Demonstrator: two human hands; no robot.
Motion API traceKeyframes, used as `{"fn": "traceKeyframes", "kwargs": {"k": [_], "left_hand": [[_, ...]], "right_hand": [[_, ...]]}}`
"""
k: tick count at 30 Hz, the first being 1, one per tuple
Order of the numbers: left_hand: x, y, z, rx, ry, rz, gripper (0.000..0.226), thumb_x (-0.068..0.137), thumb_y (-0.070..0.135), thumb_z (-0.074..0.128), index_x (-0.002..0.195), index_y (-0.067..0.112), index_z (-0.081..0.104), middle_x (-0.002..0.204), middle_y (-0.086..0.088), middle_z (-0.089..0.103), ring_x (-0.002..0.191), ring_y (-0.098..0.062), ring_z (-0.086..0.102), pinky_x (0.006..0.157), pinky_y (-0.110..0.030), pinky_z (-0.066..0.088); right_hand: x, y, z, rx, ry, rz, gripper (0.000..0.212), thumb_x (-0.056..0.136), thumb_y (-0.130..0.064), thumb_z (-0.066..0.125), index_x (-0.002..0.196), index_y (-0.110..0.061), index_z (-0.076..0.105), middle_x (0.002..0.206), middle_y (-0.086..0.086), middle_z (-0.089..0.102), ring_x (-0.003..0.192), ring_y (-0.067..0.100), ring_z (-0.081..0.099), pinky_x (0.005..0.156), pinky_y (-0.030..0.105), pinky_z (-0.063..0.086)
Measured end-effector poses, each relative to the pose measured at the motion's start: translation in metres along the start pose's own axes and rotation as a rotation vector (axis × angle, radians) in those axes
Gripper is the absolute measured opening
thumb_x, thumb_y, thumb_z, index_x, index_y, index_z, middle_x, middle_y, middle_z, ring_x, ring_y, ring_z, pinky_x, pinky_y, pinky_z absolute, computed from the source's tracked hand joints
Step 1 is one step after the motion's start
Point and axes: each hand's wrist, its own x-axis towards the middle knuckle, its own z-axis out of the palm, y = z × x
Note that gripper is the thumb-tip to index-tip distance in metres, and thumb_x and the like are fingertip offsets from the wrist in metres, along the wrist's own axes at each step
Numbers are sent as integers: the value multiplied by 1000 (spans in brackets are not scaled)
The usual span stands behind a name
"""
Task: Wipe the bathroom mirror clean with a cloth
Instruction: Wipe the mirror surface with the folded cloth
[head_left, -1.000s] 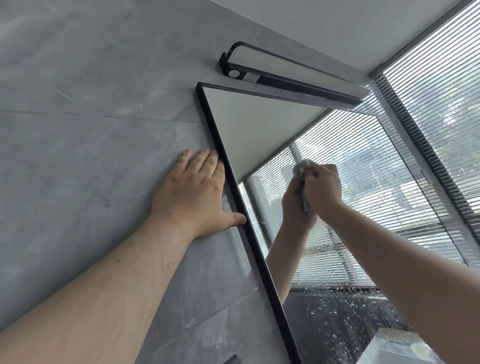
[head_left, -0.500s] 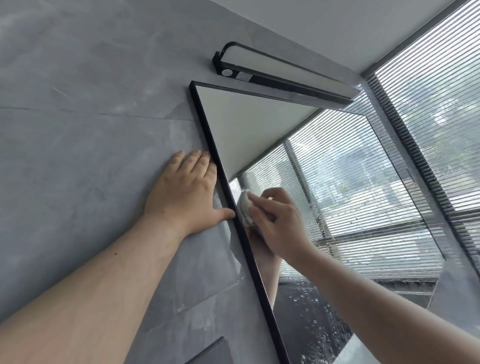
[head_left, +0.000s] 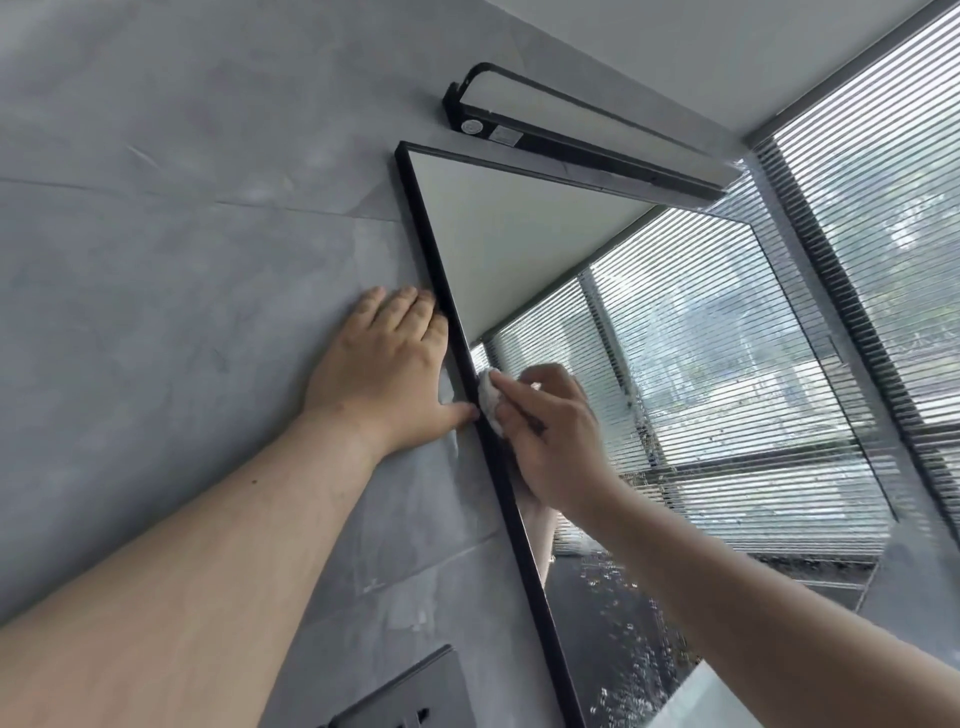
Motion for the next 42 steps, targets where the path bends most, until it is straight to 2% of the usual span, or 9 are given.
{"fn": "traceKeyframes", "kwargs": {"k": [6, 9, 14, 18, 22, 25, 31, 34, 42], "left_hand": [[-1, 0, 0, -18, 12, -3, 106, 76, 82, 46, 152, 12, 28, 163, -9, 22, 151, -23, 14, 124, -42, 3], [-1, 1, 0, -27, 16, -6, 105, 76, 82, 45, 152, 12, 29, 162, -9, 23, 151, -23, 15, 123, -42, 3], [-1, 0, 1, -1, 31, -9, 107, 73, 84, 43, 149, 9, 37, 159, -11, 31, 149, -25, 23, 123, -43, 8], [-1, 1, 2, 21, 33, -9, 109, 70, 86, 42, 147, 8, 40, 157, -12, 35, 148, -26, 26, 123, -43, 10], [-1, 0, 2, 19, 27, -11, 108, 71, 85, 45, 147, 9, 40, 157, -12, 34, 148, -26, 25, 123, -43, 9], [-2, 1, 2, 18, 22, -9, 108, 72, 85, 44, 149, 9, 38, 159, -11, 32, 149, -25, 23, 123, -43, 7], [-1, 1, 3, 36, 20, -13, 109, 73, 86, 38, 151, 10, 33, 160, -10, 28, 150, -25, 20, 123, -43, 6], [-1, 2, 2, 41, 22, -8, 109, 74, 86, 39, 151, 10, 33, 160, -10, 28, 150, -24, 20, 123, -43, 7], [-2, 3, 0, 41, 6, -4, 106, 76, 85, 37, 151, 10, 33, 160, -10, 28, 150, -24, 19, 123, -44, 8]], "right_hand": [[45, -6, 14, 37, 4, 39, 30, 91, -30, 64, 118, -24, 74, 99, -8, 56, 94, 19, 57, 81, 28, 44], [21, -3, 8, 12, 13, 22, 32, 93, -35, 59, 121, -27, 72, 101, -8, 56, 97, 14, 55, 82, 21, 39], [-29, 5, -3, -25, -2, -33, 31, 96, -35, 56, 123, -27, 71, 105, -7, 58, 97, 22, 57, 83, 42, 50], [-27, 9, -8, -35, -21, -40, 32, 96, -33, 54, 121, -26, 72, 107, -8, 57, 99, 20, 58, 85, 39, 51], [-19, 15, -9, -3, 177, 149, 23, 93, -13, 57, 100, -10, 79, 94, -6, 56, 87, 13, 56, 81, 26, 46], [-12, 48, -22, -41, 172, 315, 21, 97, -10, 57, 102, -14, 77, 99, -4, 59, 89, 11, 54, 83, 15, 44], [-4, 108, -43, -78, 275, 586, 21, 96, -21, 60, 91, -31, 77, 93, -3, 55, 93, 21, 59, 84, 37, 49], [-7, 99, -40, -44, 284, 543, 21, 97, -20, 61, 84, -29, 76, 88, -9, 52, 88, 16, 56, 85, 40, 49], [-41, 51, -29, -28, 115, 316, 17, 98, -20, 63, 106, -23, 77, 97, -12, 57, 96, 19, 57, 88, 44, 49]]}}
